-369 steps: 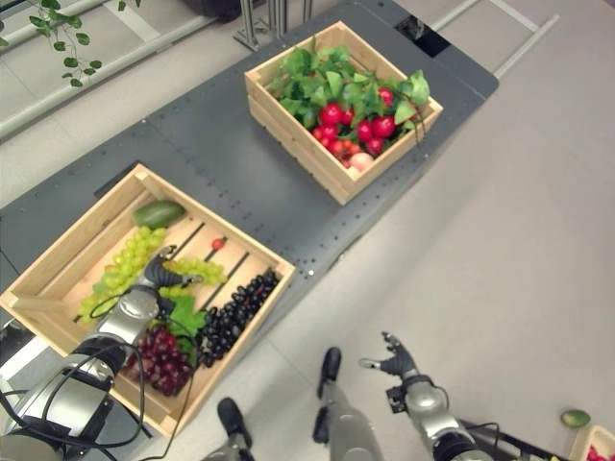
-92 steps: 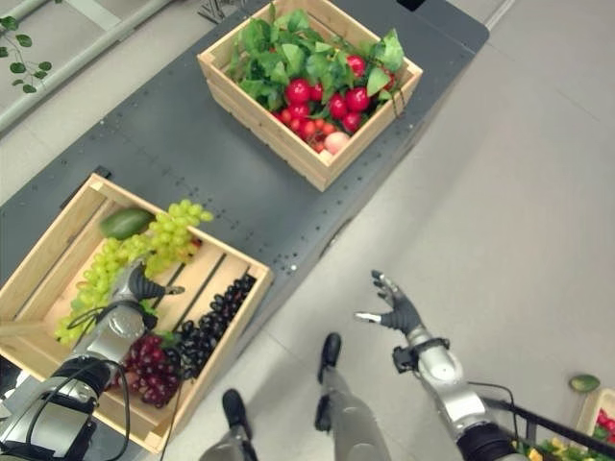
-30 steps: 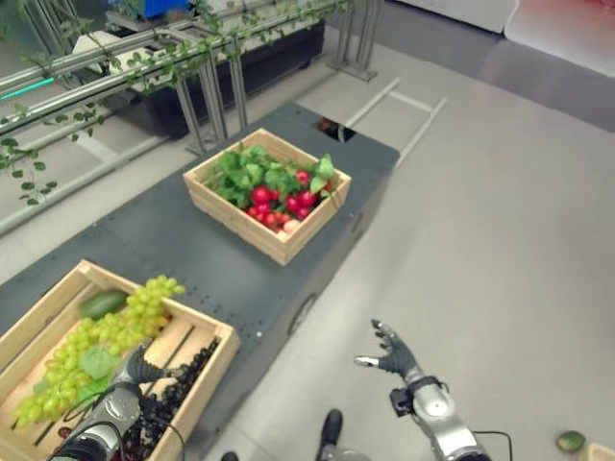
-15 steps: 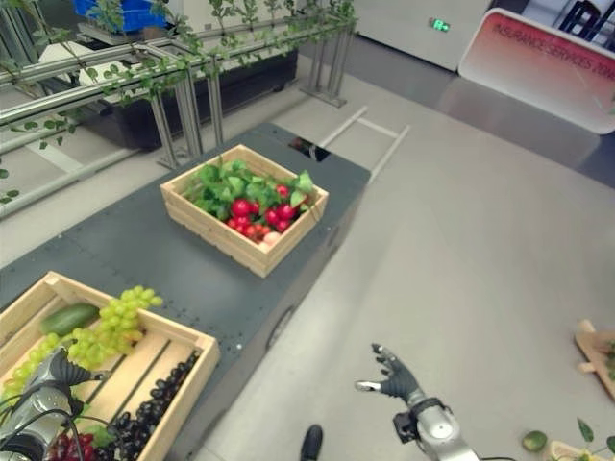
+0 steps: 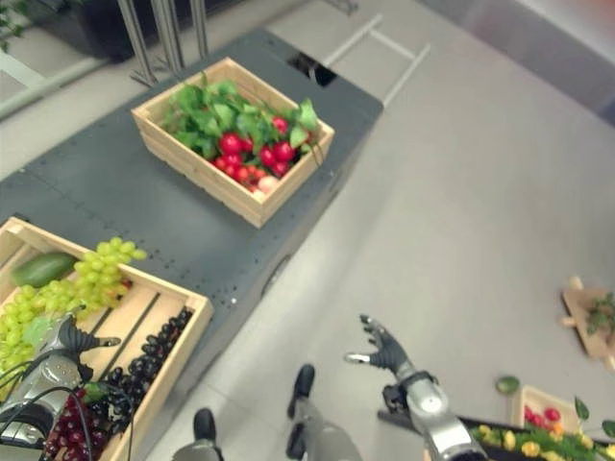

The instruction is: Pick up the fruits from the basket on one side to the basket on the other side

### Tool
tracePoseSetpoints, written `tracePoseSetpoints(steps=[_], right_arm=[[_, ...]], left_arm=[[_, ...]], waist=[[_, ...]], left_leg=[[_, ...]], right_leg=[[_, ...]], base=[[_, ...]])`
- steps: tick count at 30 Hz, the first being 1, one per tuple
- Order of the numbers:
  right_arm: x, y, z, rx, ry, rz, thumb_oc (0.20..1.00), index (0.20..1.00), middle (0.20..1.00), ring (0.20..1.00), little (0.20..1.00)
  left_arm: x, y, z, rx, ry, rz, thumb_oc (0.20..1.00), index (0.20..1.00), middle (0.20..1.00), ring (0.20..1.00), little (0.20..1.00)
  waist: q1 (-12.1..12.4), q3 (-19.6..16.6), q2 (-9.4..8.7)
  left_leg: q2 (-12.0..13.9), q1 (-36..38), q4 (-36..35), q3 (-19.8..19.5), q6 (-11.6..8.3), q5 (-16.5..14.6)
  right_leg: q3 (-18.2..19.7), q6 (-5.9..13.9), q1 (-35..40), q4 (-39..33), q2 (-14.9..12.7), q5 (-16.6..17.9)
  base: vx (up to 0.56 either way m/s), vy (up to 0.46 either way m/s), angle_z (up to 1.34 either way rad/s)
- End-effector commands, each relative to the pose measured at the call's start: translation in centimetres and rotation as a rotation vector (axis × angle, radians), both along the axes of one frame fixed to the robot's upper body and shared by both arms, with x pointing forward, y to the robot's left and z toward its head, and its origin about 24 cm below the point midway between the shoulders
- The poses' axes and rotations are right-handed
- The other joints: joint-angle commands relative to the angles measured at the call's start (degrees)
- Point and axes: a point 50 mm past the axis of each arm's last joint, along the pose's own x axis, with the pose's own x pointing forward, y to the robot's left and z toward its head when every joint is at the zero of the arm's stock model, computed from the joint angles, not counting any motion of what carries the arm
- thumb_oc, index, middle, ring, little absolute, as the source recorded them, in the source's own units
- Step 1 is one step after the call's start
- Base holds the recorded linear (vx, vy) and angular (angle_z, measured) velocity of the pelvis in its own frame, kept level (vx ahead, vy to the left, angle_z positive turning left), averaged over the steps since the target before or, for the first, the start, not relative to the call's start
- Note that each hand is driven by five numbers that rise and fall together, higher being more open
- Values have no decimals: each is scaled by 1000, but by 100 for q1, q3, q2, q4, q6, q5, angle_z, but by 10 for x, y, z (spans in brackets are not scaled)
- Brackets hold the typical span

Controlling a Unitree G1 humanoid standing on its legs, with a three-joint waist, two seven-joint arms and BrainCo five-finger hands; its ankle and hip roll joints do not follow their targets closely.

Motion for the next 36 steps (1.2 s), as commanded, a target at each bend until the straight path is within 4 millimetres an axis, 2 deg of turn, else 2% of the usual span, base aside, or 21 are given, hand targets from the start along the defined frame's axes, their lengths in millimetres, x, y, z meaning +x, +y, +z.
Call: tracePoseSetpoints(steps=[1, 3, 4, 8, 9, 10, 12, 13, 14, 27, 31, 36], right_arm=[[12, -11, 26, 9, -135, -26, 1000, 1000, 1000, 1000, 1000], [13, -13, 26, -2, -139, -26, 1000, 1000, 1000, 1000, 1000], [13, -13, 25, -7, -135, -25, 1000, 1000, 1000, 1000, 1000], [13, -16, 27, -13, -143, -34, 1000, 1000, 1000, 1000, 1000], [13, -18, 26, -15, -138, -38, 1000, 1000, 1000, 1000, 1000], [12, -17, 25, -15, -136, -37, 1000, 1000, 1000, 1000, 1000], [11, -16, 24, -12, -129, -33, 1000, 1000, 1000, 1000, 1000], [10, -16, 23, -12, -128, -32, 1000, 1000, 1000, 1000, 1000], [10, -16, 23, -12, -127, -28, 1000, 1000, 1000, 1000, 1000], [-1, -14, 18, -17, -91, 13, 1000, 1000, 1000, 1000, 1000], [-4, -15, 14, -25, -70, 22, 1000, 1000, 1000, 1000, 1000], [-2, -13, 15, -19, -68, 30, 1000, 1000, 1000, 1000, 1000]], left_arm=[[14, -5, 13, 15, -83, -22, 1000, 1000, 1000, 1000, 1000], [14, -6, 12, 13, -85, -29, 1000, 1000, 1000, 1000, 1000], [14, -5, 14, 19, -92, -30, 1000, 1000, 1000, 1000, 1000], [16, -3, 22, 40, -112, -38, 1000, 1000, 1000, 1000, 1000], [18, -2, 26, 56, -124, -47, 1000, 1000, 1000, 1000, 1000], [18, -2, 26, 56, -122, -47, 1000, 1000, 1000, 1000, 1000], [18, -1, 31, 74, -138, -57, 1000, 1000, 1000, 1000, 1000], [17, -1, 31, 74, -136, -56, 1000, 1000, 1000, 1000, 1000], [18, -1, 32, 74, -142, -58, 1000, 1000, 1000, 1000, 1000], [19, 2, 48, 124, -179, -83, 1000, 1000, 1000, 1000, 1000], [24, 4, 65, 156, -227, -97, 1000, 1000, 1000, 1000, 1000], [23, 4, 70, 171, -244, -99, 1000, 1000, 1000, 1000, 1000]], waist=[[107, 39, 240], [92, 37, 264], [96, 3, 318], [81, -45, 353], [56, -41, 329], [71, -74, 372], [64, -67, 336], [82, -97, 383], [71, -67, 343], [210, -310, 418], [259, -357, 438], [313, -350, 419]], left_leg=[[-487, -241, -457, 75, 341, 443], [-468, -316, -367, 145, 352, 389], [-412, -287, -296, 110, 313, 181], [-436, -347, -211, 164, 330, 100], [-505, -407, -205, 226, 386, 218], [-470, -347, -215, 147, 338, 67], [-522, -381, -155, 245, 415, 156], [-482, -317, -158, 166, 368, -4], [-513, -393, -81, 251, 403, 129], [-530, -162, -60, 179, 382, 29], [-552, -116, -135, 134, 375, 64], [-562, -101, -258, 84, 380, 113]], right_leg=[[-438, 213, 667, 185, 75, -1237], [-374, 240, 616, 166, 44, -1190], [-278, 316, 656, 140, 86, -1242], [-238, 349, 609, 156, 22, -1228], [-305, 310, 549, 183, -62, -1144], [-245, 364, 610, 159, 1, -1222], [-290, 325, 561, 203, -77, -1135], [-227, 380, 627, 180, -10, -1214], [-284, 331, 575, 211, -75, -1136], [-459, 271, 820, 297, -9, -1352], [-565, 256, 886, 266, 17, -1367], [-611, 238, 869, 229, 58, -1362]], base=[[9, 100, -22], [62, 79, -32], [120, 82, -23], [51, 71, -7], [45, 63, -1], [-42, 65, 18], [36, 49, 8], [23, 25, -20], [19, 14, -17], [12, 0, -1], [-6, -20, 3], [-6, -13, 4]])
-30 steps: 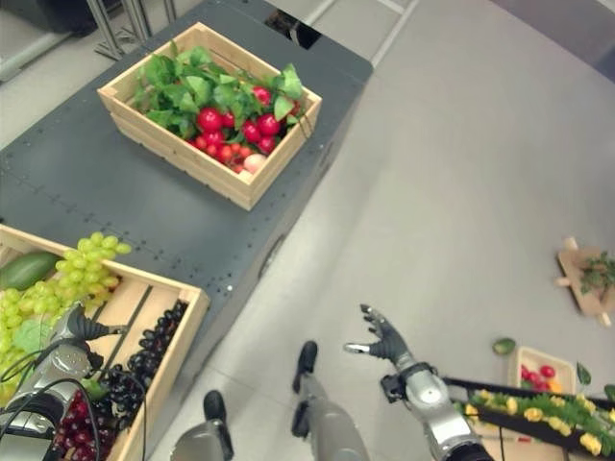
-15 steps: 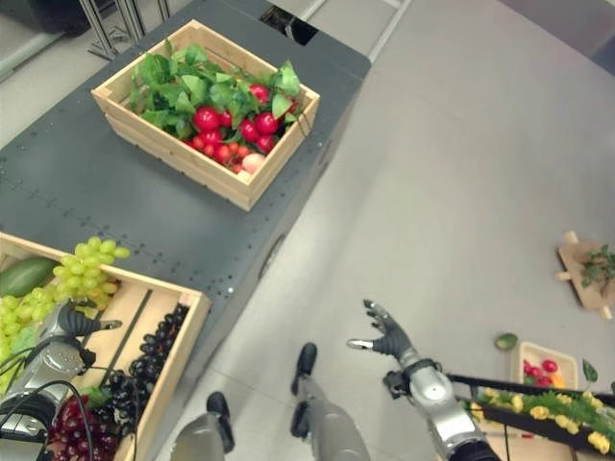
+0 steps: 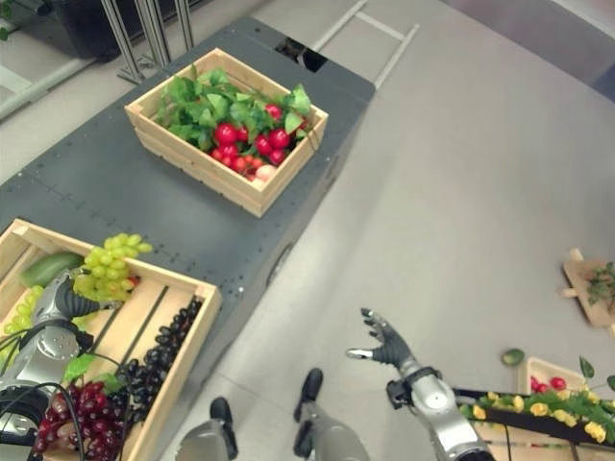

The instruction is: Pick up the fruits from the basket on one side to the basket on the other side

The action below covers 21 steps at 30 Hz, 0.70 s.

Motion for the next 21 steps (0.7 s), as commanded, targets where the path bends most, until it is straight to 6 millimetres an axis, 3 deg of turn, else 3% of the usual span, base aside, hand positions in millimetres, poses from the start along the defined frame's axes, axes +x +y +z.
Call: tracePoseSetpoints(steps=[1, 7, 8, 9, 10, 17, 21], right_arm=[[11, -7, 17, -15, -84, 2, 1000, 1000, 1000, 1000, 1000], [18, -8, 23, -10, -111, -9, 1000, 1000, 1000, 1000, 1000], [19, -8, 23, -10, -113, -13, 1000, 1000, 1000, 1000, 1000], [20, -9, 24, -9, -117, -21, 1000, 1000, 1000, 1000, 1000], [20, -9, 25, -9, -124, -21, 1000, 1000, 1000, 1000, 1000], [30, -10, 39, 9, -188, -43, 1000, 1000, 1000, 1000, 1000], [33, -10, 45, 20, -216, -52, 1000, 1000, 1000, 1000, 1000]], left_arm=[[3, 7, 20, 79, -57, 2, 1000, 1000, 1000, 1000, 1000], [5, 9, 23, 89, -53, 8, 1000, 1000, 1000, 1000, 1000], [6, 9, 25, 87, -59, 8, 1000, 1000, 1000, 1000, 1000], [8, 9, 26, 82, -67, 8, 1000, 1000, 1000, 1000, 1000], [10, 7, 27, 77, -72, 5, 1000, 1000, 1000, 1000, 1000], [27, 0, 39, 71, -119, -16, 1000, 1000, 1000, 1000, 1000], [31, -4, 37, 62, -118, -21, 1000, 1000, 1000, 1000, 1000]], waist=[[148, -160, 201], [143, -13, 109], [152, -15, 130], [135, 73, 66], [139, 80, 81], [-2, 306, -74], [-62, 380, -27]], left_leg=[[-715, 278, -1096, -80, 192, 377], [-692, 141, -1023, -126, 197, 397], [-648, 163, -1022, -210, 150, 251], [-680, 69, -1004, -138, 197, 401], [-627, 97, -1003, -234, 148, 258], [-587, -286, -845, -297, 142, 287], [-586, -416, -727, -343, 157, 248]], right_leg=[[-202, 787, 513, -70, 5, -603], [-195, 779, 391, -78, 41, -570], [-125, 834, 436, -112, 114, -646], [-196, 780, 356, -101, 53, -547], [-111, 828, 398, -136, 126, -618], [46, 782, 73, -127, 175, -547], [103, 750, -69, -22, 168, -587]], base=[[3, -22, 5], [5, -15, 4], [-36, -13, 3], [63, -16, 7], [-28, -8, 7], [11, 1, 0], [3, -3, -1]])
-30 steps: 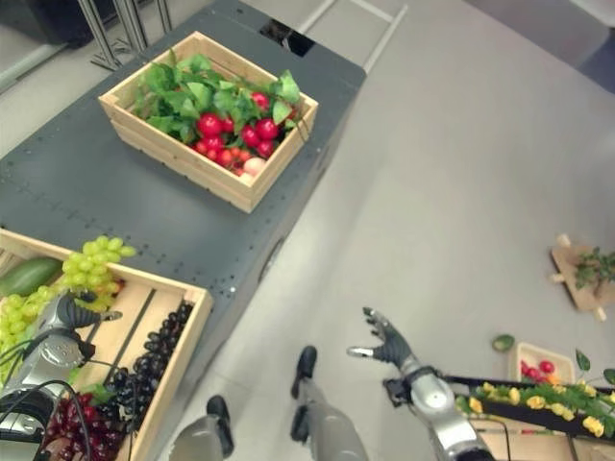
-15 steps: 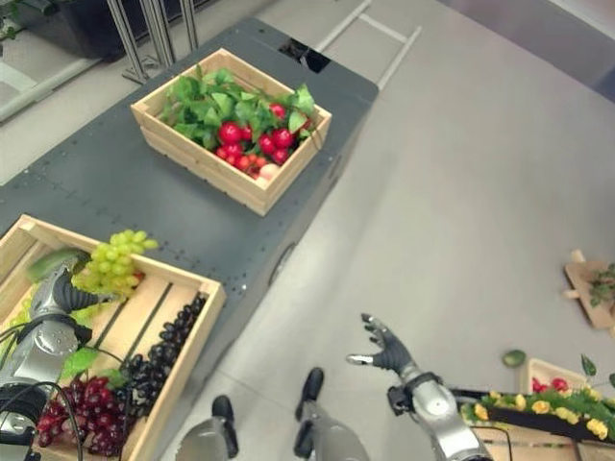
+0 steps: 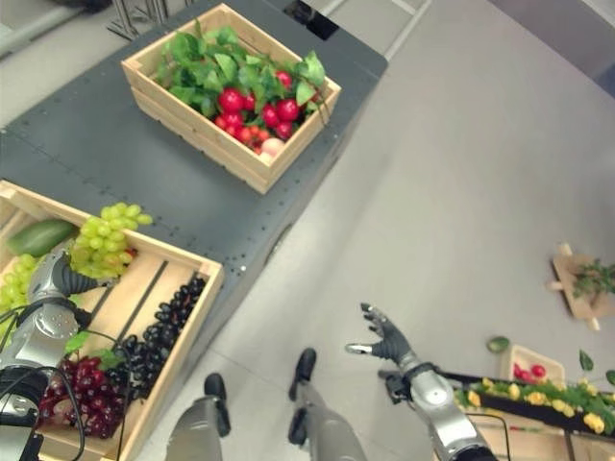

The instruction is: Pick up the fruits from the basket on one side to the basket on the other side

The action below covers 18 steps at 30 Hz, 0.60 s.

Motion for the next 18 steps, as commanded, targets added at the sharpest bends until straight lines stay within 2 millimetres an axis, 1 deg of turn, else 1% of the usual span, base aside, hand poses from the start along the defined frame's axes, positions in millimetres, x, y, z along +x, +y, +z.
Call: tracePoseSetpoints(steps=[1, 3, 4, 5, 6, 7, 8, 9, 10, 11, 12, 13, 14, 15, 16, 17, 18], right_arm=[[21, -12, 34, 19, -160, -38, 1000, 1000, 1000, 1000, 1000], [20, -11, 35, 35, -166, -37, 1000, 1000, 1000, 1000, 1000], [18, -10, 34, 41, -163, -33, 1000, 1000, 1000, 1000, 1000], [17, -10, 35, 41, -168, -20, 1000, 1000, 1000, 1000, 1000], [17, -10, 35, 40, -168, -20, 1000, 1000, 1000, 1000, 1000], [16, -10, 36, 29, -167, -2, 1000, 1000, 1000, 1000, 1000], [16, -10, 36, 29, -167, -2, 1000, 1000, 1000, 1000, 1000], [16, -8, 37, 29, -177, 10, 1000, 1000, 1000, 1000, 1000], [15, -7, 36, 17, -179, 28, 1000, 1000, 1000, 1000, 1000], [15, -7, 36, 17, -179, 28, 1000, 1000, 1000, 1000, 1000], [16, -3, 36, -2, -185, 47, 1000, 1000, 1000, 1000, 1000], [17, 2, 34, 13, -181, 49, 1000, 1000, 1000, 1000, 1000], [19, 5, 35, 31, -186, 49, 1000, 1000, 1000, 1000, 1000], [19, 7, 36, 41, -186, 55, 1000, 1000, 1000, 1000, 1000], [20, 8, 38, 60, -191, 52, 1000, 1000, 1000, 1000, 1000], [20, 8, 38, 60, -191, 52, 1000, 1000, 1000, 1000, 1000], [18, 9, 35, 78, -181, 41, 1000, 1000, 1000, 1000, 1000]], left_arm=[[11, -7, 10, 4, -47, -34, 1000, 1000, 1000, 1000, 1000], [8, -8, -1, -12, -19, -33, 1000, 1000, 1000, 1000, 1000], [3, -10, -10, -20, 8, -35, 1000, 1000, 1000, 1000, 1000], [1, -10, -15, -32, 22, -38, 1000, 1000, 1000, 1000, 1000], [0, -10, -15, -32, 22, -38, 1000, 1000, 1000, 1000, 1000], [0, -12, -19, -47, 32, -43, 1000, 1000, 1000, 1000, 1000], [0, -12, -19, -47, 31, -44, 1000, 1000, 1000, 1000, 1000], [-4, -7, -20, -45, 39, -29, 1000, 1000, 1000, 1000, 1000], [-11, -1, -24, -41, 63, -10, 1000, 1000, 1000, 1000, 1000], [-11, -1, -24, -41, 63, -10, 1000, 1000, 1000, 1000, 1000], [-29, 10, -36, -29, 121, 26, 1000, 1000, 1000, 1000, 1000], [-37, 14, -42, -49, 135, 51, 1000, 1000, 1000, 1000, 1000], [-39, 16, -44, -69, 139, 70, 1000, 1000, 1000, 1000, 1000], [-40, 18, -44, -80, 130, 79, 1000, 1000, 1000, 1000, 1000], [-46, 21, -47, -83, 137, 94, 1000, 1000, 1000, 1000, 1000], [-46, 21, -47, -83, 137, 94, 1000, 1000, 1000, 1000, 1000], [-51, 24, -51, -100, 136, 120, 1000, 1000, 1000, 1000, 1000]], waist=[[113, 340, 233], [68, 342, 225], [70, 376, 183], [123, 468, 173], [119, 466, 186], [367, 748, 135], [367, 756, 141], [477, 744, 162], [616, 732, 215], [616, 732, 215], [806, 569, 44], [802, 538, -16], [731, 494, -59], [718, 467, -82], [723, 406, -115], [727, 401, -121], [721, 303, -120]], left_leg=[[-610, 823, -1328, -148, -50, 338], [-548, 740, -874, -176, -17, 141], [-492, 485, -63, -168, -106, 116], [-348, 223, 620, -159, -257, 532], [-330, 196, 660, -175, -266, 520], [-289, -162, 1474, -720, -584, 1084], [-286, -165, 1488, -729, -586, 1079], [-85, -439, 305, -886, -546, 972], [56, -396, -953, -1040, -420, 1537], [56, -396, -953, -1040, -420, 1537], [-102, -88, -1369, -1453, -293, 1504], [-119, -38, -1453, -1360, -261, 1666], [-164, 70, -1465, -1233, -210, 1590], [-206, 91, -1426, -1165, -182, 1557], [-263, 140, -1436, -1072, -152, 1484], [-263, 140, -1439, -1062, -151, 1483], [-361, 292, -1462, -881, -112, 1379]], right_leg=[[-159, 274, 675, 244, 199, -703], [-76, 208, 614, 526, 243, -903], [2, 112, 698, 652, 266, -1075], [-57, -73, 723, 780, 317, -1204], [-67, -83, 716, 787, 332, -1211], [-92, -244, 845, 1121, 433, -1411], [-99, -246, 848, 1127, 438, -1417], [-153, -134, 1064, 1268, 596, -1702], [-148, -134, 1157, 1211, 756, -1661], [-148, -134, 1157, 1211, 756, -1661], [-2, -39, 1423, 1236, 828, -1656], [-22, 45, 1436, 1314, 819, -1685], [-22, 120, 1379, 1427, 722, -1715], [40, 116, 1275, 1595, 647, -1733], [83, 148, 1167, 1686, 558, -1764], [92, 149, 1159, 1695, 554, -1768], [114, 200, 1149, 1713, 410, -1816]], base=[[45, -34, 2], [86, -75, 7], [19, -110, 9], [-9, -88, 10], [-44, -119, -13], [-3, -78, -23], [172, -100, -37], [210, 45, -10], [211, 45, 2], [198, 126, 19], [216, 122, -7], [224, 280, -119], [58, 319, -143], [23, 374, -116], [17, 216, -15], [108, 296, -20], [118, 267, -47]])
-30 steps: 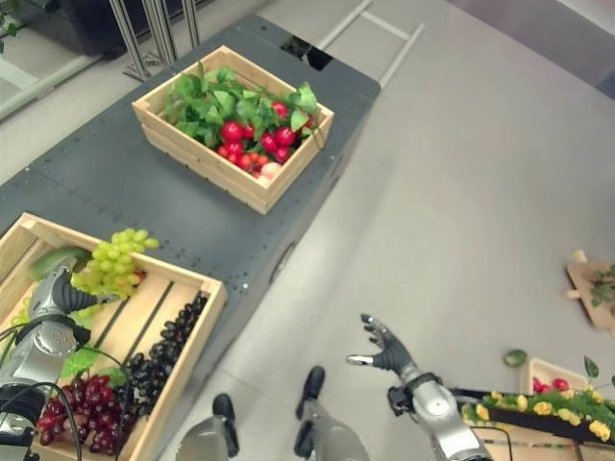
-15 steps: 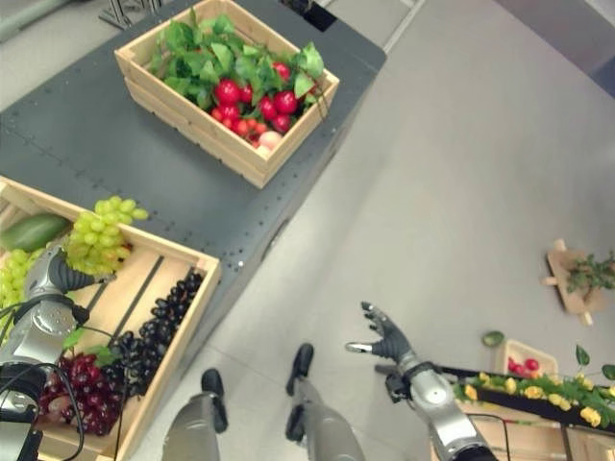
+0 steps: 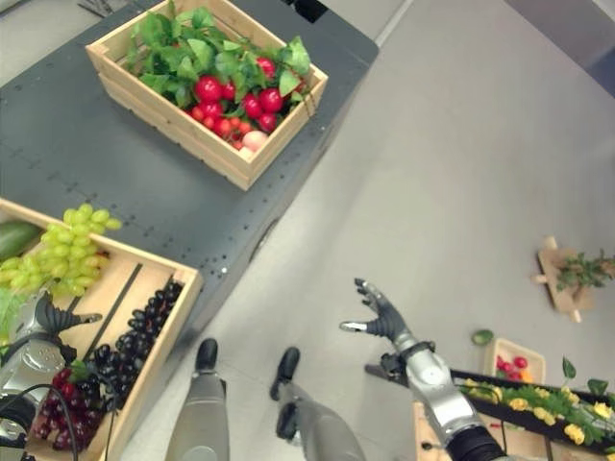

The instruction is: Pick up the fruits from the basket on one side to the basket on the other side

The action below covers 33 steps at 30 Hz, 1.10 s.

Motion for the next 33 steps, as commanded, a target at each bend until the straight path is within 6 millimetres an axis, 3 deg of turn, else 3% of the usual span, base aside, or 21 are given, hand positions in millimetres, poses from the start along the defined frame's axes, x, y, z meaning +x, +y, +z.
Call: tracePoseSetpoints(steps=[1, 7, 13, 15, 17, 18, 20, 21, 22, 23, 25, 26, 27, 28, 30, 31, 33], right_arm=[[0, -2, 7, 42, -41, -11, 1000, 1000, 1000, 1000, 1000], [1, 9, 2, 61, -19, 7, 1000, 1000, 1000, 1000, 1000], [-7, 10, -15, 43, 57, 5, 1000, 1000, 1000, 1000, 1000], [-14, 10, -36, -5, 147, 0, 1000, 1000, 1000, 1000, 1000], [-16, 9, -42, -21, 170, -8, 1000, 1000, 1000, 1000, 1000], [-22, 5, -59, -52, 250, -43, 1000, 1000, 1000, 1000, 1000], [-24, 3, -64, -69, 272, -50, 1000, 1000, 1000, 1000, 1000], [-26, -1, -74, -105, 314, -87, 1000, 1000, 1000, 1000, 1000], [-26, -2, -74, -106, 313, -88, 1000, 1000, 1000, 1000, 1000], [-28, -6, -80, -142, 337, -123, 1000, 1000, 1000, 1000, 1000], [-32, -12, -86, -135, 366, -163, 1000, 1000, 1000, 1000, 1000], [-32, -12, -85, -135, 366, -164, 1000, 1000, 1000, 1000, 1000], [-36, -16, -88, -154, 382, -168, 1000, 1000, 1000, 1000, 1000], [-39, -18, -91, -165, 395, -179, 1000, 1000, 1000, 1000, 1000], [-44, -24, -96, -201, 424, -214, 1000, 1000, 1000, 1000, 1000], [-44, -25, -96, -201, 424, -214, 1000, 1000, 1000, 1000, 1000], [-50, -25, -101, -225, 453, -213, 1000, 1000, 1000, 1000, 1000]], left_arm=[[-4, -2, -6, -43, -6, -20, 1000, 1000, 1000, 1000, 1000], [-5, 9, 10, 8, -43, -3, 1000, 1000, 1000, 1000, 1000], [-13, 8, 1, 2, -4, -6, 1000, 1000, 1000, 1000, 1000], [-25, 2, -19, -48, 33, 10, 1000, 1000, 1000, 1000, 1000], [-28, -1, -26, -74, 28, 21, 1000, 1000, 1000, 1000, 1000], [-32, -12, -43, -150, 36, 24, 1000, 1000, 1000, 1000, 1000], [-34, -20, -51, -192, 26, 21, 1000, 1000, 1000, 1000, 1000], [-33, -42, -66, -294, -24, 14, 1000, 1000, 1000, 1000, 1000], [-32, -42, -66, -294, -25, 14, 1000, 1000, 1000, 1000, 1000], [-32, -60, -76, -367, -57, -3, 1000, 1000, 1000, 1000, 1000], [-33, -70, -84, -431, -79, -4, 1000, 1000, 1000, 1000, 1000], [-33, -70, -84, -431, -79, -4, 1000, 1000, 1000, 1000, 1000], [-38, -76, -91, -432, -44, -17, 1000, 1000, 1000, 1000, 1000], [-38, -79, -93, -448, -47, -17, 1000, 1000, 1000, 1000, 1000], [-37, -85, -95, -452, -39, -49, 1000, 1000, 1000, 1000, 1000], [-37, -85, -95, -452, -39, -49, 1000, 1000, 1000, 1000, 1000], [-31, -91, -95, -443, -13, -94, 1000, 1000, 1000, 1000, 1000]], waist=[[-28, -418, 105], [12, -453, 163], [17, -688, 253], [84, -899, 343], [103, -959, 385], [151, -1003, 479], [189, -1002, 571], [219, -913, 736], [221, -920, 747], [287, -866, 850], [349, -899, 948], [335, -905, 956], [336, -924, 995], [328, -921, 1001], [332, -909, 1025], [328, -905, 1028], [371, -893, 864]], left_leg=[[-375, -112, -1083, 413, 175, 789], [-429, 62, -1175, 557, 231, 724], [-537, 443, -1532, 548, 250, 724], [-590, 809, -1711, 577, 262, 696], [-621, 916, -1753, 553, 276, 705], [-744, 1222, -1812, 539, 357, 589], [-791, 1350, -1820, 527, 425, 533], [-882, 1611, -1807, 466, 527, 436], [-869, 1598, -1809, 465, 525, 447], [-931, 1763, -1796, 351, 531, 387], [-915, 1868, -1862, 144, 436, 378], [-909, 1858, -1867, 128, 433, 392], [-929, 1968, -1839, -81, 320, 278], [-938, 2049, -1790, -211, 272, 188], [-935, 2200, -1707, -435, 217, 27], [-933, 2203, -1705, -440, 216, 25], [-1070, 2295, -1546, -684, 190, -221]], right_leg=[[-474, 559, 424, 1158, -302, -1356], [-754, 612, 421, 1243, -407, -1315], [-814, 639, 579, 1140, -373, -1309], [-774, 737, 797, 1119, -394, -1224], [-746, 764, 839, 1175, -400, -1197], [-674, 885, 868, 1660, -467, -1115], [-666, 946, 821, 1987, -518, -993], [-573, 1094, 731, 2612, -514, -795], [-576, 1088, 725, 2591, -499, -773], [-597, 1010, 606, 2503, -557, -915], [-823, 802, 591, 1735, -885, -1019], [-843, 796, 599, 1703, -875, -999], [-667, 808, 593, 624, -1302, -630], [-493, 874, 571, 147, -1479, -346], [-606, 1034, 499, -268, -1834, 91], [-612, 1034, 508, -272, -1832, 92], [-936, 1134, 728, -229, -1894, 273]], base=[[136, 335, -52], [51, 121, -33], [98, 66, -7], [183, 114, -8], [110, 117, -17], [114, 201, -19], [115, 191, -22], [66, 111, -8], [163, 123, 18], [131, 3, 35], [167, -59, 40], [250, -179, 41], [279, -196, 57], [374, -272, 68], [243, -182, 93], [259, -191, 97], [232, -212, 102]])
